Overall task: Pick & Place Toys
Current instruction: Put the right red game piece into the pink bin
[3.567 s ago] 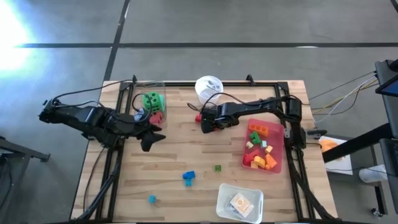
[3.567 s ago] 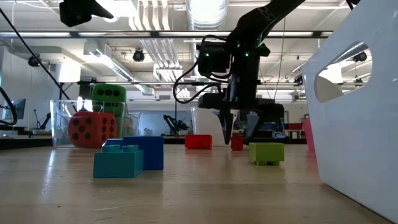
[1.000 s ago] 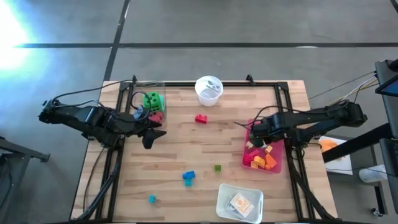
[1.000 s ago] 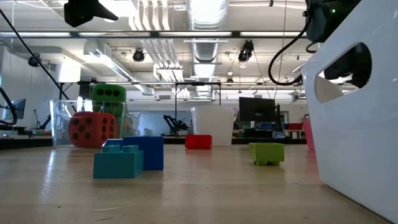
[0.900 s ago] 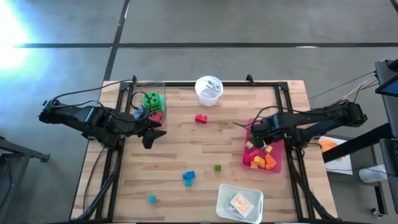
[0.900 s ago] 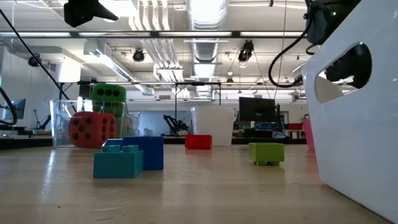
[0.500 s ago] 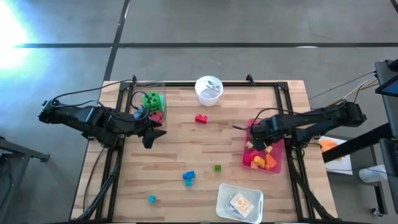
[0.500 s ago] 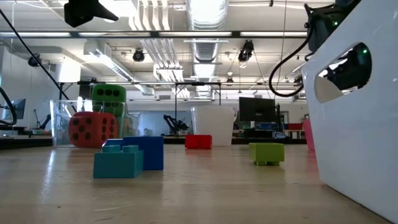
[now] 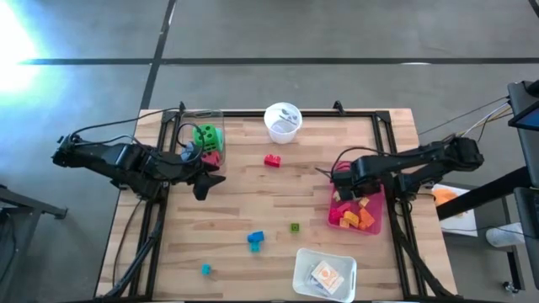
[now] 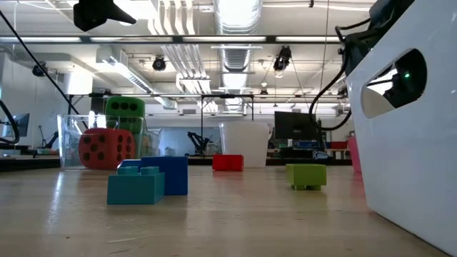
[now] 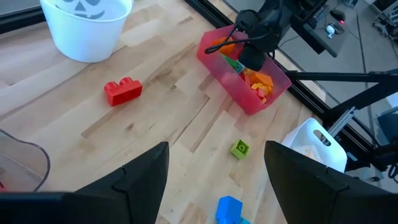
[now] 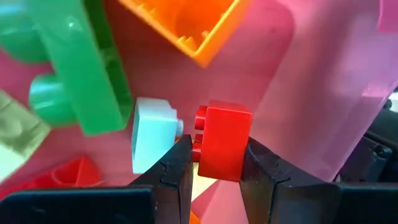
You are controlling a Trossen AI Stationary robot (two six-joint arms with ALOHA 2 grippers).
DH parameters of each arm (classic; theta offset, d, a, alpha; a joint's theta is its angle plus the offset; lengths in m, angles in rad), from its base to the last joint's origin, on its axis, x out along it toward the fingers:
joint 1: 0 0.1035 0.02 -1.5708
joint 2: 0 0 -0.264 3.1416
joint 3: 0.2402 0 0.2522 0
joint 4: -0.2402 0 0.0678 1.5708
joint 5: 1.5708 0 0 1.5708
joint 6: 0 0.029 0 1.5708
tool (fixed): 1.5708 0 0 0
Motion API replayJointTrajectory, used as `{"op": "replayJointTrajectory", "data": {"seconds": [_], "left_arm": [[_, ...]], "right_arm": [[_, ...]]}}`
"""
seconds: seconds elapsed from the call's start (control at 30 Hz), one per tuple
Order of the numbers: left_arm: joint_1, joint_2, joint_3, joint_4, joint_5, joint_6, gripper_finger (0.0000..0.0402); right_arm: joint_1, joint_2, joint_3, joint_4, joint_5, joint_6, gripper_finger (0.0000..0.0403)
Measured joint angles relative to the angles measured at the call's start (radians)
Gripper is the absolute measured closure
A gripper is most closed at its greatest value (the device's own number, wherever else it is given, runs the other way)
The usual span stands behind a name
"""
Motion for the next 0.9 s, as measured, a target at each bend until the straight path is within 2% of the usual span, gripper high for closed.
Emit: {"op": "replayJointTrajectory", "data": {"seconds": [0.9], "left_arm": [[0.000, 0.000, 0.000, 0.001, 0.000, -0.019, 0.0137]], "right_arm": [[-0.036, 0.013, 0.000, 0.044, -0.045, -0.062, 0.0316]]}}
